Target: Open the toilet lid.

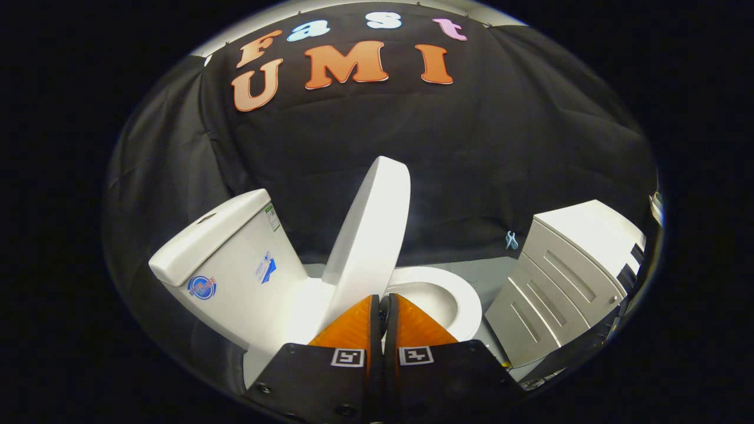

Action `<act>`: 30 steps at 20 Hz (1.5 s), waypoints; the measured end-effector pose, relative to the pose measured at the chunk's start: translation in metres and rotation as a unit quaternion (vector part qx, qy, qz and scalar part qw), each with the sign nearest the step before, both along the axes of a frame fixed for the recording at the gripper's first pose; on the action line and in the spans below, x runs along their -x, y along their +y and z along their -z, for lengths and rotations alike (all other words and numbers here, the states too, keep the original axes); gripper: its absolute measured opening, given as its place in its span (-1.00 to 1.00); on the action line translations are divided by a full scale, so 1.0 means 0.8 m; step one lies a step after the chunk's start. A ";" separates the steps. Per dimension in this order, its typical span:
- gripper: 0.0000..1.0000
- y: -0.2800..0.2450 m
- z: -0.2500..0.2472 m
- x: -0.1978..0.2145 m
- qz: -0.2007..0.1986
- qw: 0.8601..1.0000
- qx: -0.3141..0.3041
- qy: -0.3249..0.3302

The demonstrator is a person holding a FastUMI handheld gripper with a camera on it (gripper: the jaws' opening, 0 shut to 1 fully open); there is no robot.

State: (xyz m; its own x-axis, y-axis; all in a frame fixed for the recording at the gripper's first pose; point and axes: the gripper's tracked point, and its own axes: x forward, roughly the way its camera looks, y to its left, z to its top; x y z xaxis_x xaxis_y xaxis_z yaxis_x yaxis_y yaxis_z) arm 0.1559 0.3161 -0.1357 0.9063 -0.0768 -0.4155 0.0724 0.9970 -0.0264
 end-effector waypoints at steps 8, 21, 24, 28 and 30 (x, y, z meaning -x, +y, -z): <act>-0.84 0.087 -0.029 -0.002 -0.043 0.998 0.040 -0.024; -0.84 0.221 -0.035 -0.002 -0.102 0.989 0.095 -0.044; -0.84 0.245 -0.030 -0.001 -0.109 0.988 0.104 -0.045; -0.83 0.279 -0.024 0.000 -0.122 0.983 0.125 -0.048; -0.83 0.294 -0.019 0.000 -0.126 0.983 0.127 -0.048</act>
